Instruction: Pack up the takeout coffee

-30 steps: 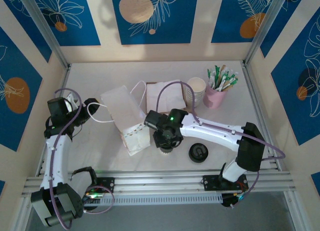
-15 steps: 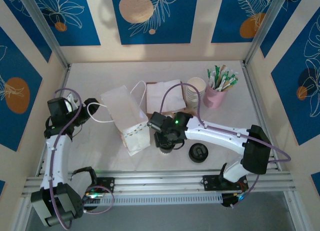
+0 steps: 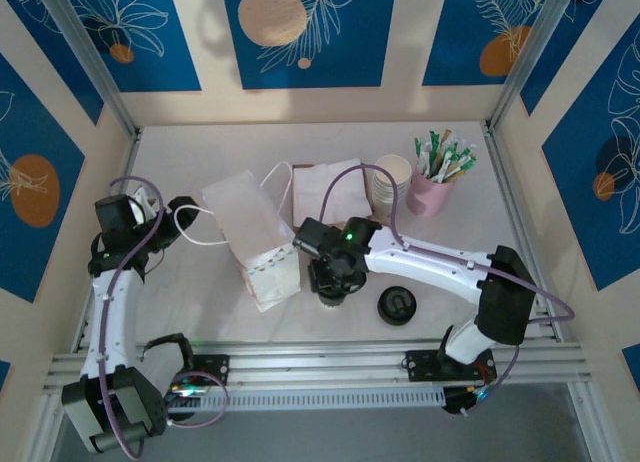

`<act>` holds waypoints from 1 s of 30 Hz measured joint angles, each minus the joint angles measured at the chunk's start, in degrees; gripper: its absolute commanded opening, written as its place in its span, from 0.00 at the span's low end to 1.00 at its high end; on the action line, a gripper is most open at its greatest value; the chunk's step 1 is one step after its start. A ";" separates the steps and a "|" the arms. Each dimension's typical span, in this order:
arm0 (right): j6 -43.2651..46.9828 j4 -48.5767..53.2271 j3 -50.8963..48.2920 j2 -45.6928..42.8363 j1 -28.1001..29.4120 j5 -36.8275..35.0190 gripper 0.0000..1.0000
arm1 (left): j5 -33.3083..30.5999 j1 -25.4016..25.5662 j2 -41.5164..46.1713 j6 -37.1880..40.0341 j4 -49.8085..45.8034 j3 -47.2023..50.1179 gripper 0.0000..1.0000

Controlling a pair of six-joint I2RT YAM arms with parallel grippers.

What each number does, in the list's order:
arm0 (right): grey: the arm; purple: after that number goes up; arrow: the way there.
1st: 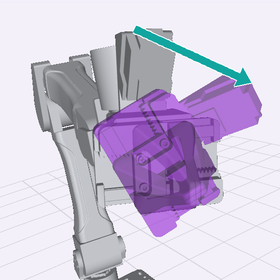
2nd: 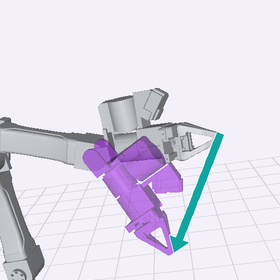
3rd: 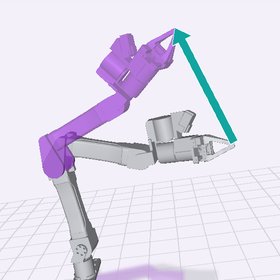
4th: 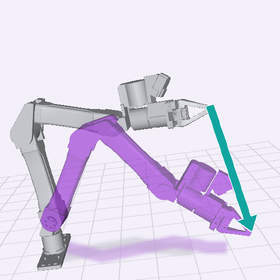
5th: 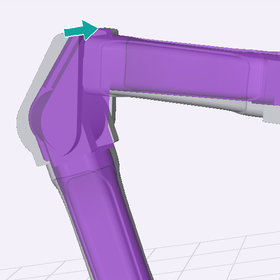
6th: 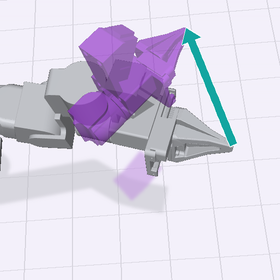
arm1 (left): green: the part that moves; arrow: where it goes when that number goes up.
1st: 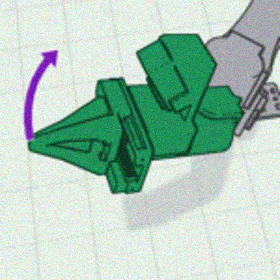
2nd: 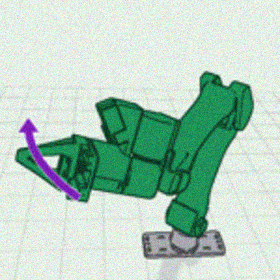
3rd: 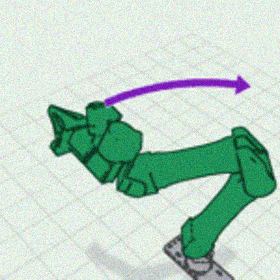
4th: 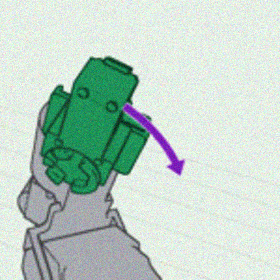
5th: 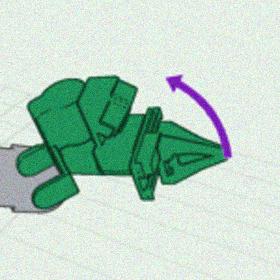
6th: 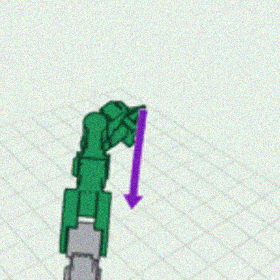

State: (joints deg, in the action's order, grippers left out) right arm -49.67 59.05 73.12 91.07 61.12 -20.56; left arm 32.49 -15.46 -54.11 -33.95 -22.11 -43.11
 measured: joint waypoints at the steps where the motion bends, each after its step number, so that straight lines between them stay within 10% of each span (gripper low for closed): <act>1: -0.17 0.35 0.26 0.33 0.24 -0.44 0.66 | -0.02 0.00 0.00 0.00 0.00 0.00 0.77; 19: -0.07 6.58 -0.66 -6.38 -2.86 -0.87 0.66 | -0.02 0.00 0.02 0.00 0.00 0.00 0.77; 30: 7.98 13.27 -0.59 -22.71 -20.04 -0.66 0.65 | -0.02 0.00 0.02 0.00 0.00 0.00 0.77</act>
State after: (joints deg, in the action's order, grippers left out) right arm -41.69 72.31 72.53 68.36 41.08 -21.21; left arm 32.47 -15.46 -54.08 -33.95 -22.11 -43.11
